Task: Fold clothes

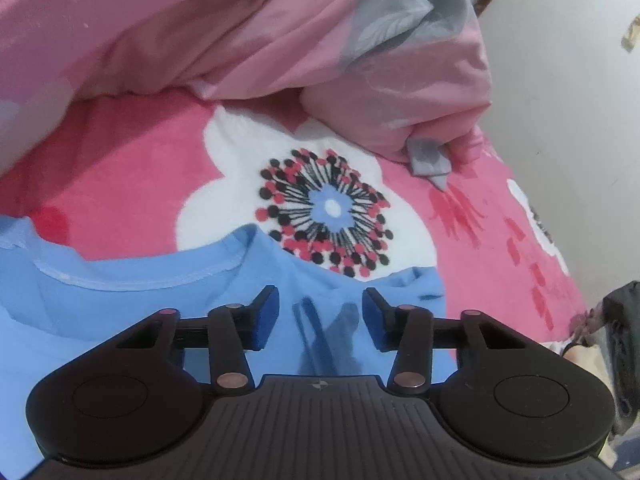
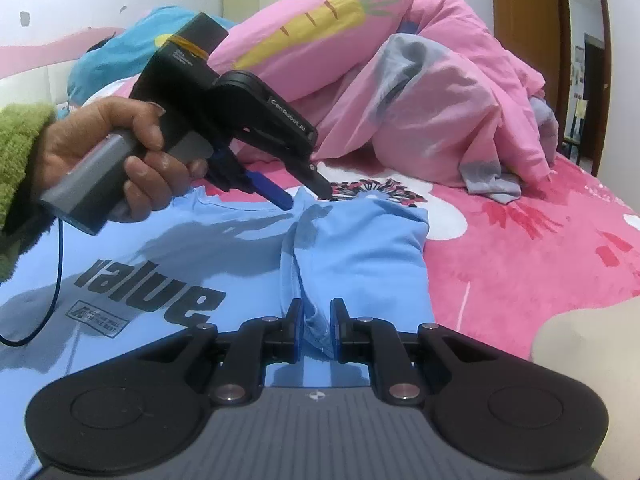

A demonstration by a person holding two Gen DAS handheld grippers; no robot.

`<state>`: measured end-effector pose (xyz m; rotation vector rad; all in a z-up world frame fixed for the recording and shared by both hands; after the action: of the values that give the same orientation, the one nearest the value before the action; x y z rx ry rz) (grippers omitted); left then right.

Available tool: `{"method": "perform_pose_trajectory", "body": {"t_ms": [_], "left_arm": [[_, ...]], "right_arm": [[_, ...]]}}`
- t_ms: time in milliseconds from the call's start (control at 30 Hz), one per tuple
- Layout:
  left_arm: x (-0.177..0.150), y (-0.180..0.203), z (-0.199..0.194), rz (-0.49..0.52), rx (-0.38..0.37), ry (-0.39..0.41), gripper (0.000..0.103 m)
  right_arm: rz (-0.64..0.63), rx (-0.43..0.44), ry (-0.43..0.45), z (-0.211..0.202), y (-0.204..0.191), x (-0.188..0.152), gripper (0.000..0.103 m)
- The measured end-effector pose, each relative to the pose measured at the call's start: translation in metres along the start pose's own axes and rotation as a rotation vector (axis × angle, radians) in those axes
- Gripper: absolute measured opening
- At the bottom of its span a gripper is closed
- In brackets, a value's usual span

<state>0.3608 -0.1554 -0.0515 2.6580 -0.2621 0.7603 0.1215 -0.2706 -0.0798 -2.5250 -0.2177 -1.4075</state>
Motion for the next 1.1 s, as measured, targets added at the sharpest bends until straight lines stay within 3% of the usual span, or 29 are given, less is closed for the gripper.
{"method": "perform_pose_trajectory", "body": {"t_ms": [133,267,333,667,900,1100], "left_arm": [[-0.002,0.003,0.004,-0.003,-0.013,0.003,0.033],[-0.007,0.008,0.004,0.008,-0.029,0.014,0.005],[-0.011,0.012,0.000,0.020,-0.023,0.034,0.000],[-0.021,0.005,-0.057,-0.039,-0.022,0.153,0.000],[-0.037,-0.013,-0.071,-0.024,0.075,0.144,0.000],[-0.041,-0.025,-0.069,-0.041,0.111,0.129,0.000]], "right_arm": [[0.010,0.004,0.005,-0.001,0.001,-0.001,0.015],[0.017,0.004,0.016,-0.002,0.003,-0.001,0.014],[0.023,0.001,0.027,-0.004,0.003,-0.002,0.011],[-0.059,0.026,0.106,-0.033,-0.016,0.003,0.006],[-0.105,0.107,0.093,-0.039,-0.037,0.004,0.006],[-0.096,0.156,0.072,-0.032,-0.046,0.002,0.006]]}}
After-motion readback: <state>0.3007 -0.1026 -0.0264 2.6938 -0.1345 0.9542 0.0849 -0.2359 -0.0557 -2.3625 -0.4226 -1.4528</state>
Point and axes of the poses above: each gripper's, at about its wrist camera, not at the fingertips, and z roughly the way its jaws point, y to its right, x to its top, the point moved 1 cm from there along z, roughly the way its jaws point, and after that the axes turned 12 degrees about x, right-handed, at the moved point
